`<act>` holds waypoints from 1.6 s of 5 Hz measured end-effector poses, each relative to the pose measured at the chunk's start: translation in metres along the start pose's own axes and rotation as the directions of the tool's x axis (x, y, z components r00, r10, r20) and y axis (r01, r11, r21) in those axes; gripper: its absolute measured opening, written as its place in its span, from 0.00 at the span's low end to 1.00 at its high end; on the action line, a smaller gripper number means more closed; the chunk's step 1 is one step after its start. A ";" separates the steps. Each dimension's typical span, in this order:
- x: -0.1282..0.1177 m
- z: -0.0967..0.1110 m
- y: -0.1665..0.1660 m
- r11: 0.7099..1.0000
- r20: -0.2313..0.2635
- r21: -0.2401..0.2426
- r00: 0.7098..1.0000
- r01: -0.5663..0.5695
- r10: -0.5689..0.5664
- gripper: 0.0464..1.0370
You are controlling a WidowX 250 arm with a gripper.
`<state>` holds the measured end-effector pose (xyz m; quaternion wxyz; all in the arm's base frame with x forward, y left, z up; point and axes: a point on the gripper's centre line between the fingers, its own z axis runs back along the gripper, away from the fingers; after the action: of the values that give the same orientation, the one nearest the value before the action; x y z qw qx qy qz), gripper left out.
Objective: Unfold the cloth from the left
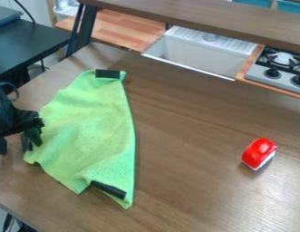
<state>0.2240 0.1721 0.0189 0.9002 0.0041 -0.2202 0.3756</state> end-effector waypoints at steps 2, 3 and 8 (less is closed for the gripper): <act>0.002 -0.003 0.003 1.000 0.013 0.019 1.000 0.003 -0.004 0.32; 0.003 -0.003 0.004 1.000 0.023 0.024 1.000 0.009 -0.009 0.09; 0.025 0.036 -0.054 0.994 -0.076 -0.063 0.993 -0.094 0.089 0.00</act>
<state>0.2620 0.1440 0.0699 0.8892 -0.0499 -0.1995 0.4087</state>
